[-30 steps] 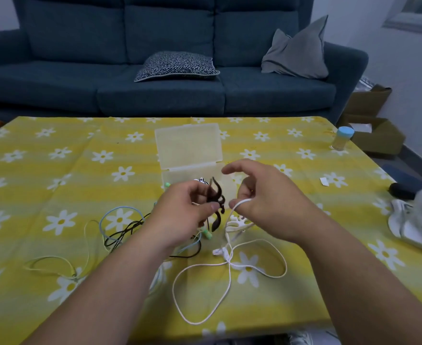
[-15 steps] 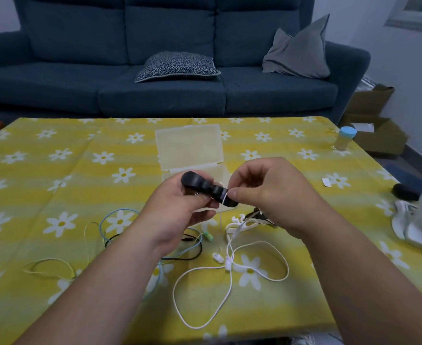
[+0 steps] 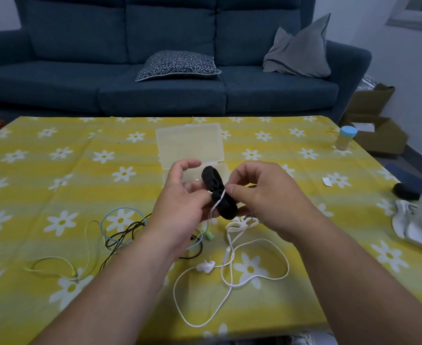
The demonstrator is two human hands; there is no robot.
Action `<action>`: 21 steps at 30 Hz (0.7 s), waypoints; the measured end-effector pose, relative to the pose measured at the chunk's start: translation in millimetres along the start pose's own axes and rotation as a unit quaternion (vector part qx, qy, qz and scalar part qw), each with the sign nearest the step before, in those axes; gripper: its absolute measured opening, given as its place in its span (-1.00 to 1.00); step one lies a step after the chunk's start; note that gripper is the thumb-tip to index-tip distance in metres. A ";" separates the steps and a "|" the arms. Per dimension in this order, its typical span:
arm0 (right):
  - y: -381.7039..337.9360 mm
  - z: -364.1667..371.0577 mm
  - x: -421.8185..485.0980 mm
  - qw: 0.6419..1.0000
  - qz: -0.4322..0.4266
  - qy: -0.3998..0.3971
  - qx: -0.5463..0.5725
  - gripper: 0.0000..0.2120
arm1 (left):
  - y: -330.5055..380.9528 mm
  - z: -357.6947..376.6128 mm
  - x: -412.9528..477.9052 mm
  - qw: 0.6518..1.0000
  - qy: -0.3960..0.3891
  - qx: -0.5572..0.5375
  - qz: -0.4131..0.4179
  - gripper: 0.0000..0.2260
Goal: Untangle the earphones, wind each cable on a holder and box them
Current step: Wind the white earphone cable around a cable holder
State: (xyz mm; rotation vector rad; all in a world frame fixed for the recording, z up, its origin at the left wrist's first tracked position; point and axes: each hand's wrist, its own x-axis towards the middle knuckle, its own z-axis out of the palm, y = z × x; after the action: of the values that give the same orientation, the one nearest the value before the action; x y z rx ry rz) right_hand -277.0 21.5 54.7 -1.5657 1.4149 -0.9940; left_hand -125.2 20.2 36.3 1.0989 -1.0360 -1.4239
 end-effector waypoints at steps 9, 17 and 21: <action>9.6 -0.3 7.9 0.997 0.038 0.053 0.036 -0.90 | 1.7 -2.9 -2.2 0.998 -0.061 0.008 0.022 -0.72; 8.9 -0.8 7.0 0.997 0.036 0.053 0.035 -0.91 | 0.3 -12.4 -0.9 0.991 -0.058 0.108 0.046 -0.67; 6.1 -0.2 5.9 0.998 0.026 0.049 0.018 -0.90 | 0.7 -13.9 -1.2 0.990 -0.072 0.113 0.044 -0.56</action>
State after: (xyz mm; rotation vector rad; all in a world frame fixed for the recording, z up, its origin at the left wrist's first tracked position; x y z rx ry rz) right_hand -279.1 15.1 49.4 -1.4626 1.4890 -1.0722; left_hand -111.4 20.7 34.1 1.1082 -1.3608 -1.3542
